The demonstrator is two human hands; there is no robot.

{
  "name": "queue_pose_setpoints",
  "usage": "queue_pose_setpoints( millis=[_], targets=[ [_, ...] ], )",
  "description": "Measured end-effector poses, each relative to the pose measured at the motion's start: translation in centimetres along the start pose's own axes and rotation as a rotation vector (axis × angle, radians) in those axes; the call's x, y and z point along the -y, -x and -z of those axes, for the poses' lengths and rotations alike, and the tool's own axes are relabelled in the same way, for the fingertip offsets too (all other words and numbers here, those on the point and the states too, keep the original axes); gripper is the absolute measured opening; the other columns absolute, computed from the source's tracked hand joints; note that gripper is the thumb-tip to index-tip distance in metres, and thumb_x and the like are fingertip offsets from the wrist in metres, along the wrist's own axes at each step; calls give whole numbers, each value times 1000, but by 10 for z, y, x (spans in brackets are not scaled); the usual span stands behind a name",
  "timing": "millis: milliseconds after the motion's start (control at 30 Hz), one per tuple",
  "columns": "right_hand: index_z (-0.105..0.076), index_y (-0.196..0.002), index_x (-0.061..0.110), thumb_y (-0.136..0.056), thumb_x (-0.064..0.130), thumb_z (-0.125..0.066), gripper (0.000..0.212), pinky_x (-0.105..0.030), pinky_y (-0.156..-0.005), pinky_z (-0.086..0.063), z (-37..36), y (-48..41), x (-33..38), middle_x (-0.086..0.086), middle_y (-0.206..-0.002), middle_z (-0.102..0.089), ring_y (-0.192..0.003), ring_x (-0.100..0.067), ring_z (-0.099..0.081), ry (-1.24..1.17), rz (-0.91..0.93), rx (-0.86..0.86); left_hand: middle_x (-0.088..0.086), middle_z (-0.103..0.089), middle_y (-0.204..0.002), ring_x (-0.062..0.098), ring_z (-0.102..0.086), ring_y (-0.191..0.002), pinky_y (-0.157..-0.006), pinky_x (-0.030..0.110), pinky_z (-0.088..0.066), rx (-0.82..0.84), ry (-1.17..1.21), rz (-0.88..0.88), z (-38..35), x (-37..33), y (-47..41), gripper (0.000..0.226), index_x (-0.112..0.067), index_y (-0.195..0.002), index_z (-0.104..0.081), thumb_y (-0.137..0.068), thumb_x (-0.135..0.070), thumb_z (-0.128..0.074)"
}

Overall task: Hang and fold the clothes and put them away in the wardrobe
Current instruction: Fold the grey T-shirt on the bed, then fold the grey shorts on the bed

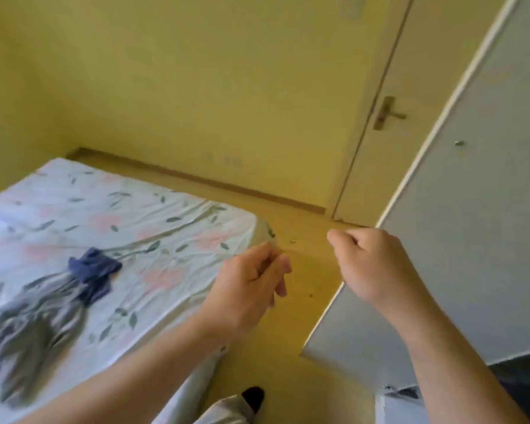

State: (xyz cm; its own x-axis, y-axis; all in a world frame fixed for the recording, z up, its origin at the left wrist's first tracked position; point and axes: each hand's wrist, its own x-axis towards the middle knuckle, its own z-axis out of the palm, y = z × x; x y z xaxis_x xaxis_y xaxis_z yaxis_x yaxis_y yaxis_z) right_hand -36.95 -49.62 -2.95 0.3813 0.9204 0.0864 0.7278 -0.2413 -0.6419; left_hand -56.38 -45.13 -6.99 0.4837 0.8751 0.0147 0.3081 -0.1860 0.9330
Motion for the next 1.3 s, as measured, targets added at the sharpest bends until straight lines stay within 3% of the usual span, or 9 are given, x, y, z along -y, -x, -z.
queue_pose_setpoints(
  millis=[200, 367, 467, 600, 767, 933, 1100, 1200, 1300],
  targets=[
    [-37, -58, 10, -94, 39, -45, 47, -32, -53, -28, -155, 3, 73, -6, -50, -46, -49, -21, -39, -86, 145, 442, 2, -71, -68, 11, -61, -54, -51, 22, -45, -321, 128, 523, 87, 125, 85, 26, -11, -90, -67, -105, -25, -52],
    [-37, -50, 17, -97, 38, -46, 52, -33, -52, -35, -273, 30, 115, 0, -43, -40, -50, -29, -51, -50, 150, 711, 1, -72, -68, 12, -62, -53, -52, 27, -46, -508, 200, 808, 141, 229, 157, 19, -10, -91, -67, -101, -23, -57],
    [-52, -55, 9, -97, 38, -45, 51, -34, -58, -48, -340, 45, 131, -10, -53, -59, -62, -33, -62, -12, 100, 806, 4, -74, -75, 14, -64, -54, -53, 29, -49, -570, 174, 947, 177, 292, 185, 15, -12, -89, -66, -98, -21, -59],
    [-64, -72, 8, -102, 44, -36, 55, -29, -64, -47, -420, 64, 146, -5, -71, -68, -70, -22, -64, 59, 43, 871, 7, -71, -73, 22, -72, -63, -68, 40, -59, -565, 68, 1096, 232, 366, 205, 17, -16, -81, -63, -95, -25, -57],
    [-61, -98, 27, -107, 37, -31, 33, -31, -73, -43, -511, 81, 161, 6, -101, -64, -94, -14, -59, 25, -10, 908, 13, -72, -72, 35, -73, -79, -76, 47, -60, -351, -163, 1181, 306, 472, 201, 21, -15, -68, -60, -87, -19, -52],
    [-59, -115, 33, -108, 34, -33, 27, -19, -67, -41, -588, 87, 170, 16, -101, -58, -90, -1, -53, -18, -68, 908, 20, -48, -140, 41, -57, -120, -103, 46, -50, -283, -298, 1243, 366, 584, 179, 53, -9, -139, -50, -91, -30, -59],
    [-57, -107, 39, -107, 32, -35, 23, -15, -68, -40, -646, 77, 171, 21, -102, -60, -93, 5, -55, -11, -131, 874, 13, -17, -163, 42, -49, -131, -105, 44, -45, -452, -261, 1268, 411, 678, 159, 83, -10, -155, -23, -89, -32, -67],
    [-60, -112, 35, -108, 34, -34, 27, -17, -70, -44, -671, 66, 173, 20, -102, -63, -92, 3, -58, -8, -147, 877, 11, -29, -160, 40, -49, -132, -106, 44, -44, -628, -225, 1193, 430, 715, 151, 96, -10, -156, -14, -85, -37, -72],
    [-62, -116, 32, -108, 33, -34, 29, -18, -75, -46, -688, 54, 180, 19, -105, -64, -98, 1, -60, -37, -160, 867, 16, -50, -142, 41, -53, -126, -100, 42, -44, -645, -166, 1138, 442, 743, 149, 82, -8, -146, -31, -83, -40, -73]
  ],
)
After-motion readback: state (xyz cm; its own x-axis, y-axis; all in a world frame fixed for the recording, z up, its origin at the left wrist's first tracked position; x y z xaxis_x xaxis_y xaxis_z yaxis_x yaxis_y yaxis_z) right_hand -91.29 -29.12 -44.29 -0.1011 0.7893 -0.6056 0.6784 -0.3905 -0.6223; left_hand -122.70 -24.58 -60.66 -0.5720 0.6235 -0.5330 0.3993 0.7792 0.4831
